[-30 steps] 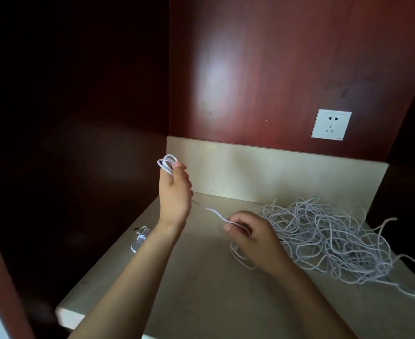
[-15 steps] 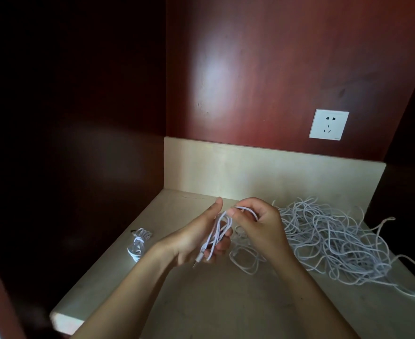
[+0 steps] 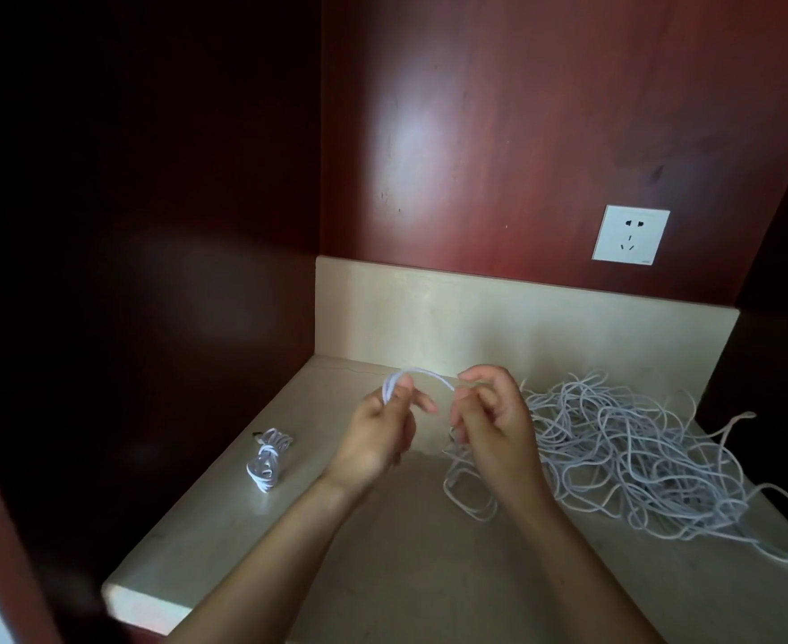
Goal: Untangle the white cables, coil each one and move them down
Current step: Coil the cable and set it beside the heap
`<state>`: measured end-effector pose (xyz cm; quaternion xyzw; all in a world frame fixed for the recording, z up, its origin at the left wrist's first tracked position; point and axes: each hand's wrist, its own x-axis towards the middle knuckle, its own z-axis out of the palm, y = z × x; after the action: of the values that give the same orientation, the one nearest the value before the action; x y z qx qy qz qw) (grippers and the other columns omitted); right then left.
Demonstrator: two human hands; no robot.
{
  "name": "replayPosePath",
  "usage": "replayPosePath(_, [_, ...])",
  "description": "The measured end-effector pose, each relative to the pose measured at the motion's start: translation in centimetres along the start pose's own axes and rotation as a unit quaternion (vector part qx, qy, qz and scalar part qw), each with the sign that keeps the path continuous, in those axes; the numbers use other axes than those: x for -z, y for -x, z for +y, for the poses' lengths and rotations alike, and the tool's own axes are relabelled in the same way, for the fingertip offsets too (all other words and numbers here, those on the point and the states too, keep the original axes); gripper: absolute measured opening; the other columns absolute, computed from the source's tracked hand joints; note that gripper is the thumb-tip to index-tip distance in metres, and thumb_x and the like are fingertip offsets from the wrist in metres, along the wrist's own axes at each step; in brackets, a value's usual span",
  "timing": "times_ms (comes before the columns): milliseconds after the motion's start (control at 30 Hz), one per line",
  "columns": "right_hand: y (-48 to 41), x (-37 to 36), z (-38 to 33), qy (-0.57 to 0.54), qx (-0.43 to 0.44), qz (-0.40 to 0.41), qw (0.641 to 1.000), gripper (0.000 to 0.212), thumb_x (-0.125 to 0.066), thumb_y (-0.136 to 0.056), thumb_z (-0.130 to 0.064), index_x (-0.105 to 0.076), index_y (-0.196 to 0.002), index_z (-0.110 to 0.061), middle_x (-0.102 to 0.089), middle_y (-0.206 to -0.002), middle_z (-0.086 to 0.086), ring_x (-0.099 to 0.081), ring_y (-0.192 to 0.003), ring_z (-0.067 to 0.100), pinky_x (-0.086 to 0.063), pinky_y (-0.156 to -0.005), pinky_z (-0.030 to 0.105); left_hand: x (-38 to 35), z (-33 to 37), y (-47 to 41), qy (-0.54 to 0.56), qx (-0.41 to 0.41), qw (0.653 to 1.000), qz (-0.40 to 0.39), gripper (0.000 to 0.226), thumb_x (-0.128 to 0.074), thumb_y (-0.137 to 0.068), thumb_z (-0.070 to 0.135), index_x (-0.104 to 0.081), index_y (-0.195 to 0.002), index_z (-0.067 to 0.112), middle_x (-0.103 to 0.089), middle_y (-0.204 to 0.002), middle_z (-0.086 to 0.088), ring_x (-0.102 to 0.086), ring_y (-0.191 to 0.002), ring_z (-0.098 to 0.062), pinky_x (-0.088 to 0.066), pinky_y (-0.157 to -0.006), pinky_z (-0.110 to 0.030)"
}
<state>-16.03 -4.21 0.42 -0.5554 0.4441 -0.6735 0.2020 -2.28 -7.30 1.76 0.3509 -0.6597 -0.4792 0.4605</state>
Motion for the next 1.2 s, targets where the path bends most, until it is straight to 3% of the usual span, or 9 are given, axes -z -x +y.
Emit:
replayPosePath(100, [0.8, -0.4, 0.7, 0.042, 0.008, -0.021, 0.999, 0.013, -0.055, -0.09, -0.01, -0.054, -0.087, -0.023, -0.065, -0.069, 0.006, -0.059, -0.063, 0.014, -0.047, -0.066, 0.035, 0.4, 0.2, -1.0, 0.109, 0.012, 0.993, 0.044, 0.048, -0.027, -0.106, 0.038, -0.068, -0.104, 0.015, -0.04, -0.053, 0.001, -0.031, -0.043, -0.01, -0.025, -0.041, -0.019])
replayPosePath(200, [1.8, -1.0, 1.7, 0.102, 0.006, -0.061, 0.993, 0.014, -0.06, -0.088, -0.012, -0.058, -0.084, -0.025, -0.072, -0.078, -0.005, -0.069, -0.076, 0.008, -0.049, -0.07, 0.025, 0.6, 0.5, -1.7, 0.264, 0.061, 0.963, 0.014, 0.051, -0.026, -0.106, 0.042, -0.068, -0.11, 0.013, -0.044, -0.06, 0.001, -0.033, -0.045, -0.01, -0.029, -0.042, -0.021])
replayPosePath(367, [2.4, -0.8, 2.7, 0.216, 0.033, -0.071, 0.973, 0.003, -0.064, -0.088, -0.024, -0.065, -0.085, -0.025, -0.072, -0.084, -0.015, -0.068, -0.085, 0.001, -0.053, -0.077, 0.03, 1.5, 0.5, -2.2, 0.247, 0.046, 0.965, 0.074, 0.05, -0.027, -0.106, 0.037, -0.066, -0.086, 0.014, -0.06, -0.071, 0.003, -0.048, -0.063, -0.011, -0.038, -0.061, -0.027])
replayPosePath(467, [2.5, -0.5, 3.5, 0.281, 0.049, -0.101, 0.953, 0.022, -0.053, -0.087, -0.044, -0.068, -0.089, -0.028, -0.07, -0.088, -0.017, -0.065, -0.085, 0.0, -0.052, -0.078, 0.029, 2.4, 1.1, -2.4, 0.299, 0.052, 0.949, 0.088, 0.047, -0.027, -0.107, 0.037, -0.053, -0.074, 0.015, -0.058, -0.061, 0.002, -0.059, -0.069, -0.016, -0.046, -0.076, -0.032])
replayPosePath(600, [2.8, 0.0, 5.8, 0.396, 0.073, -0.171, 0.899, 0.042, -0.04, -0.09, -0.054, -0.068, -0.084, -0.023, -0.068, -0.08, -0.006, -0.06, -0.076, 0.009, -0.048, -0.077, 0.033, 2.8, 2.0, -2.0, 0.402, 0.047, 0.911, 0.081, 0.041, -0.03, -0.106, 0.04, -0.04, -0.072, 0.018, -0.029, -0.049, 0.007, -0.031, -0.039, -0.008, -0.04, -0.045, -0.02])
replayPosePath(767, [1.9, 1.1, 5.5, 0.368, 0.117, -0.161, 0.908, 0.025, -0.049, -0.093, -0.042, -0.058, -0.075, -0.027, -0.053, -0.071, -0.014, -0.05, -0.07, 0.006, -0.041, -0.069, 0.031, 3.9, 1.8, -2.7, 0.369, 0.033, 0.922, 0.111, 0.037, -0.031, -0.107, 0.033, -0.038, -0.073, 0.02, -0.026, -0.052, 0.008, -0.021, -0.039, -0.005, -0.023, -0.038, -0.017])
replayPosePath(900, [0.9, 1.3, 3.2, 0.213, 0.06, -0.132, 0.966, 0.02, -0.059, -0.086, -0.039, -0.07, -0.084, -0.022, -0.069, -0.093, -0.015, -0.062, -0.096, 0.001, -0.043, -0.092, 0.024, 4.5, 0.3, -3.6, 0.272, 0.04, 0.951, 0.141, 0.031, -0.032, -0.105, 0.017, -0.036, -0.074, 0.018, -0.037, -0.06, 0.003, -0.032, -0.041, -0.008, -0.03, -0.042, -0.022])
replayPosePath(1033, [0.3, 1.2, -1.1, 0.101, -0.011, -0.138, 0.985, 0.016, -0.058, -0.077, -0.024, -0.061, -0.065, -0.015, -0.061, -0.065, -0.002, -0.056, -0.065, 0.008, -0.042, -0.065, 0.02, 3.5, -1.3, -3.4, 0.1, 0.024, 0.985, 0.138, 0.03, -0.033, -0.106, 0.015, -0.04, -0.076, 0.011, -0.041, -0.062, -0.002, -0.038, -0.04, -0.007, -0.034, -0.047, -0.026])
replayPosePath(1200, [-0.1, 1.0, -3.1, -0.011, -0.102, -0.132, 0.986, 0.02, -0.062, -0.079, -0.019, -0.064, -0.059, -0.019, -0.038, -0.046, -0.002, -0.034, -0.044, 0.012, -0.032, -0.046, 0.023, 1.1, -1.7, -1.9, -0.059, 0.056, 0.997, 0.019, 0.038, -0.035, -0.105, 0.029, -0.049, -0.076, 0.008, -0.048, -0.058, -0.002, -0.041, -0.038, -0.003, -0.035, -0.042, -0.017])
